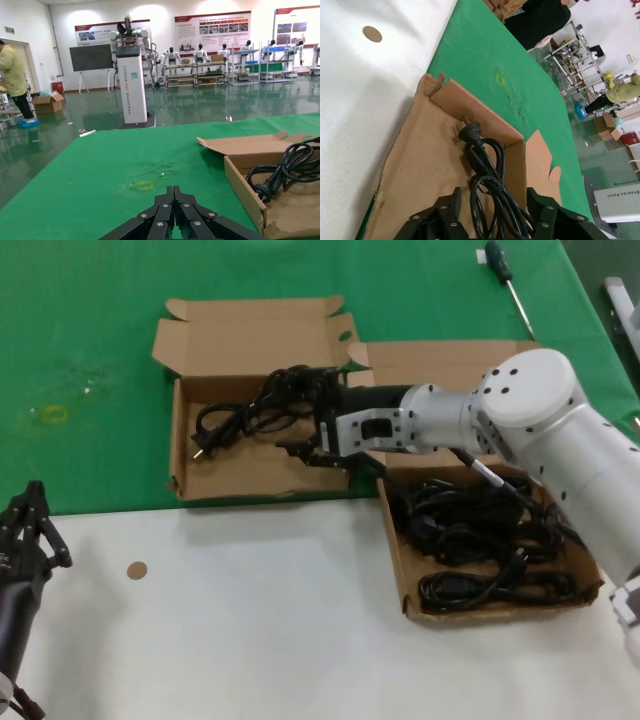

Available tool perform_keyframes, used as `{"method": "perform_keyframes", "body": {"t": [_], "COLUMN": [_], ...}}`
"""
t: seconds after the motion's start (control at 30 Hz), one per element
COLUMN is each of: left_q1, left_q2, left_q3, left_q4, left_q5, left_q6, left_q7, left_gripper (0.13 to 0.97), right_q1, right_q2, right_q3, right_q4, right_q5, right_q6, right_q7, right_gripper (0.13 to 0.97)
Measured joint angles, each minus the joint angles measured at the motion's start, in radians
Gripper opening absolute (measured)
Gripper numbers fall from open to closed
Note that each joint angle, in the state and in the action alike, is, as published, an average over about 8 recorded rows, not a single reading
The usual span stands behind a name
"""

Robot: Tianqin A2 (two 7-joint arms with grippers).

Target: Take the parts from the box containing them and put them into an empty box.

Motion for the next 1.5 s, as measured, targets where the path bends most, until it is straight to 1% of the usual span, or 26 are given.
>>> {"method": "perform_keyframes", "body": {"t": [0.03,0.17,0.43,0.47,0.53,0.73,0.77,0.97,1.03,1.27,1.5], "left_q1": [0.000,0.000,0.000,0.000,0.000,0.000,0.000,0.000,0.000,0.000,0.000], "left_q2": [0.000,0.000,0.000,0.000,0.000,0.000,0.000,0.000,0.000,0.000,0.000], "left_q3": [0.000,0.000,0.000,0.000,0.000,0.000,0.000,0.000,0.000,0.000,0.000], "left_q4": [0.000,0.000,0.000,0.000,0.000,0.000,0.000,0.000,0.000,0.000,0.000], "left_q5": [0.000,0.000,0.000,0.000,0.000,0.000,0.000,0.000,0.000,0.000,0.000], "left_q6": [0.000,0.000,0.000,0.000,0.000,0.000,0.000,0.000,0.000,0.000,0.000], "left_q7": [0.000,0.000,0.000,0.000,0.000,0.000,0.000,0.000,0.000,0.000,0.000], "left_gripper": [0.152,0.152,0.152,0.152,0.152,0.155,0.156,0.157,0.174,0.223,0.342], "right_q1": [-0.005,-0.027,-0.083,-0.090,-0.102,-0.116,-0.117,-0.132,-0.146,-0.218,-0.306], "right_q2": [0.006,0.036,0.107,0.116,0.130,0.146,0.146,0.147,0.147,0.146,0.145], "right_q3": [-0.003,-0.017,-0.033,-0.033,-0.033,-0.032,-0.032,-0.024,-0.017,0.020,0.065], "right_q4": [0.016,0.095,0.280,0.301,0.337,0.374,0.375,0.386,0.395,0.445,0.505], "right_q5": [-0.004,-0.023,-0.048,-0.048,-0.049,-0.048,-0.048,-0.042,-0.036,-0.008,0.027], "right_q6": [-0.002,-0.012,-0.033,-0.036,-0.040,-0.045,-0.045,-0.034,-0.023,0.034,0.103], "right_q7": [0.011,0.068,0.174,0.183,0.199,0.214,0.214,0.224,0.233,0.280,0.337], "right_gripper": [0.452,0.452,0.658,0.658,0.702,0.833,0.833,0.910,0.935,0.947,0.966]}}
